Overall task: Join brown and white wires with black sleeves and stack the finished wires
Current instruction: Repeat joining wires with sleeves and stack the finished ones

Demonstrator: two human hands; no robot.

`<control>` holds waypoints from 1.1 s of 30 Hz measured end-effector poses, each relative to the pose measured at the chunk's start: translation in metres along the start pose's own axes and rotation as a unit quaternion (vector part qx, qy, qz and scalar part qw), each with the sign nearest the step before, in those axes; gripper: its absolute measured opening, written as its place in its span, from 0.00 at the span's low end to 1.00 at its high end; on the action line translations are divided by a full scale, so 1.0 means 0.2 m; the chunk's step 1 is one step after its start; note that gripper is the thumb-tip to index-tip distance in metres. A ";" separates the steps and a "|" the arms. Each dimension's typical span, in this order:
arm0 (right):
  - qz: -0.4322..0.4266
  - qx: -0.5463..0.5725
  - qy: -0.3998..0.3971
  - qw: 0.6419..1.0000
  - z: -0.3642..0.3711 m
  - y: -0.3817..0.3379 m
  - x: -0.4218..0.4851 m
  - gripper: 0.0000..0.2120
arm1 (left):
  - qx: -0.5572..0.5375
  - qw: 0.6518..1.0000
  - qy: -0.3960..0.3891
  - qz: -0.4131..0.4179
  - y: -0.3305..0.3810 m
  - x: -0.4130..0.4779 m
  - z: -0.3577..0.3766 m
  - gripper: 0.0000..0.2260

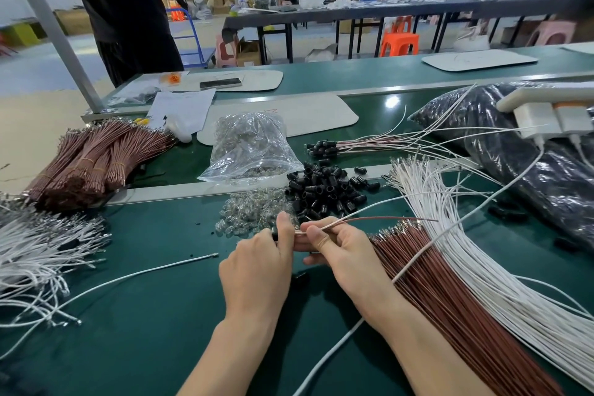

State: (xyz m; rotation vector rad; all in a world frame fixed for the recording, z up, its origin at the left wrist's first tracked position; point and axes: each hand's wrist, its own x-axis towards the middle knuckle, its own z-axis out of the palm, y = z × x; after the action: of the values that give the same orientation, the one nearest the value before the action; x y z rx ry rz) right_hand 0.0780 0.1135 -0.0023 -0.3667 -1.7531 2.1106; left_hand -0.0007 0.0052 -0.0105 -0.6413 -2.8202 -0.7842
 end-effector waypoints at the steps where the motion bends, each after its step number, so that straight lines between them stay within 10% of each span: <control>1: 0.002 0.001 0.000 1.000 0.00 0.00 0.00 0.06 | 0.005 1.000 -0.001 0.006 0.00 0.00 0.00 0.31; 33: 0.026 0.072 -0.013 0.997 -0.02 -0.01 0.01 0.08 | -0.081 0.996 0.027 0.034 -0.01 -0.02 -0.02 0.31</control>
State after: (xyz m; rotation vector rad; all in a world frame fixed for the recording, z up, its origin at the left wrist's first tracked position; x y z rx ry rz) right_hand 0.0778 0.1180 -0.0002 -0.3485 -1.6105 2.2719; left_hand 0.0016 -0.0001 -0.0084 -0.7247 -2.6889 -1.0104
